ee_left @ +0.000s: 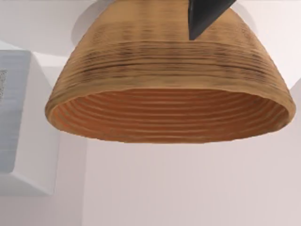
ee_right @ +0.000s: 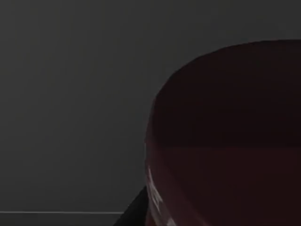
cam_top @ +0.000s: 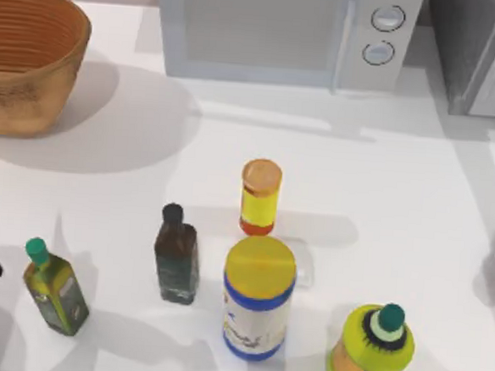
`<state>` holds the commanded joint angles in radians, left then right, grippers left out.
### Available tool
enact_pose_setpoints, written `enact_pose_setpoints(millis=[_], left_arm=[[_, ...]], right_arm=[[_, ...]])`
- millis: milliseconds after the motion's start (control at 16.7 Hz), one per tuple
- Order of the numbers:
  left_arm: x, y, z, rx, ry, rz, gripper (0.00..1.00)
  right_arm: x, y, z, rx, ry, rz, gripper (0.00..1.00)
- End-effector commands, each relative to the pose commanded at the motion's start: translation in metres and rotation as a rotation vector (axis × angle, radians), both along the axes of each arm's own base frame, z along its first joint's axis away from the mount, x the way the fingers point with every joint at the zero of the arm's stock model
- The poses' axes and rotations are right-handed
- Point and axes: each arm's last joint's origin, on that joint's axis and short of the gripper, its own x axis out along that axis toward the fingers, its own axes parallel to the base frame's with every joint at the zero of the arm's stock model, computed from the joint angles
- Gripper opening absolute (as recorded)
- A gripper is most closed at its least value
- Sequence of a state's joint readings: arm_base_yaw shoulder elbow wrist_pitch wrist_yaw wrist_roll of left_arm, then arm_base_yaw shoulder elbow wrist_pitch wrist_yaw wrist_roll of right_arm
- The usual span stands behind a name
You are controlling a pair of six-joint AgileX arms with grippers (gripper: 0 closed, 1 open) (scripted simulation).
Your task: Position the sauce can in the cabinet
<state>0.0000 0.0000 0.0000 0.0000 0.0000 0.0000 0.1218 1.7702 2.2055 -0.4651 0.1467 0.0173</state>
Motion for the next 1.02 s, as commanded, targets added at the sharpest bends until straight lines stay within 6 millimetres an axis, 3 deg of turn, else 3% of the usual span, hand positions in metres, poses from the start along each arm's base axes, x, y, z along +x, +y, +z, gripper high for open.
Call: enact_pose_setpoints(millis=[180, 480, 1020], left_arm=[[0.000, 0.000, 0.000, 0.000, 0.000, 0.000, 1.00], [0.000, 0.000, 0.000, 0.000, 0.000, 0.000, 1.00], [0.000, 0.000, 0.000, 0.000, 0.000, 0.000, 1.00]], right_arm=[[0.023, -0.003, -0.005, 0.003, -0.015, 0.003, 0.00], [0.026, -0.004, -0.005, 0.004, -0.022, 0.004, 0.00], [0.026, -0.004, -0.005, 0.004, -0.022, 0.004, 0.68]])
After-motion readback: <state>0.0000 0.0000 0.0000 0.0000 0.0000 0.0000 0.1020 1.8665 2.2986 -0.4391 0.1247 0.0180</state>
